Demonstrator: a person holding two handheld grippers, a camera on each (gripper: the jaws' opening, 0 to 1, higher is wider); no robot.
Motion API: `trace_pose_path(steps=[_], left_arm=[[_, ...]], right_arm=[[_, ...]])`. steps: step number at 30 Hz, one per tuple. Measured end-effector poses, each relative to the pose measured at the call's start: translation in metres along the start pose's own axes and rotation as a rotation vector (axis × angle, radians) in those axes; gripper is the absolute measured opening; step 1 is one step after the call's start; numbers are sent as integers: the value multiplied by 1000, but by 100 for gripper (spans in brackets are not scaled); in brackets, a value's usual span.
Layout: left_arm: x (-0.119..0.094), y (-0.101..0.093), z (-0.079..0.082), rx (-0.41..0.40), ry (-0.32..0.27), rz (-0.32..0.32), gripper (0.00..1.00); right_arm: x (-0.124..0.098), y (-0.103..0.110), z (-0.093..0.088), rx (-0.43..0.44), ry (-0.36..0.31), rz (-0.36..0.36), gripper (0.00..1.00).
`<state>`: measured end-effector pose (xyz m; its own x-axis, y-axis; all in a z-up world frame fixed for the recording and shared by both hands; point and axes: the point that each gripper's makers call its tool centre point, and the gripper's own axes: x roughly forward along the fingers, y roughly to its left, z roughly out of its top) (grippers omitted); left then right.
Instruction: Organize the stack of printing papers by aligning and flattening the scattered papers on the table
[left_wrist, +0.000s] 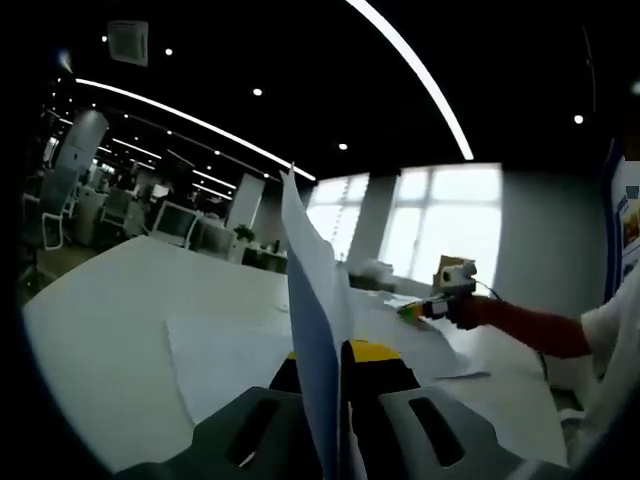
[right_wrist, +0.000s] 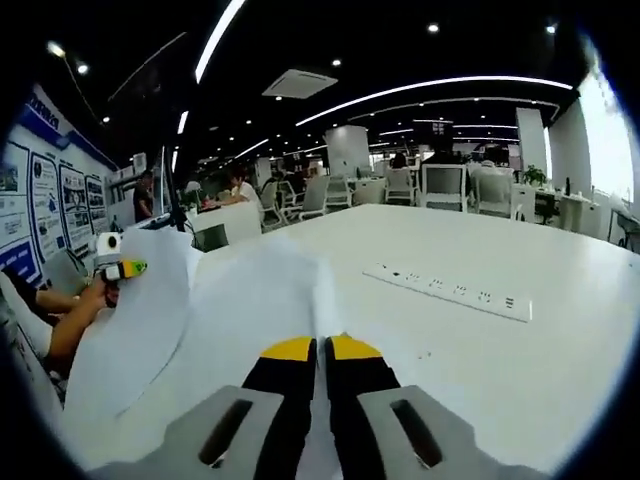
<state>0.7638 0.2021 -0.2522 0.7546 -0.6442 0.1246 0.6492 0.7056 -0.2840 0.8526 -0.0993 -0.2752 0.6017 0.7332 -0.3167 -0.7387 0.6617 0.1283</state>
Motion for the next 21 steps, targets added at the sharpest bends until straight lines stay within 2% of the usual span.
trace_pose_path(steps=[4,8,13,16,21], left_arm=[[0,1,0,0,-2,2,6],[0,3,1,-7,-7,8,6],[0,3,1,-11,-6,8,6],[0,4,0,-11,-5,10,6],[-1,4,0,-15,-11,17,6]], right_arm=[[-18,-7,4,23,-45,-50,1],[-34,-16,9,119,-137,-115,1],[-44,-18,5,152,-155,-136,1],[-50,-27,7,187,-173,-159,1],[-58,-32,8,172,-160,-212,1]])
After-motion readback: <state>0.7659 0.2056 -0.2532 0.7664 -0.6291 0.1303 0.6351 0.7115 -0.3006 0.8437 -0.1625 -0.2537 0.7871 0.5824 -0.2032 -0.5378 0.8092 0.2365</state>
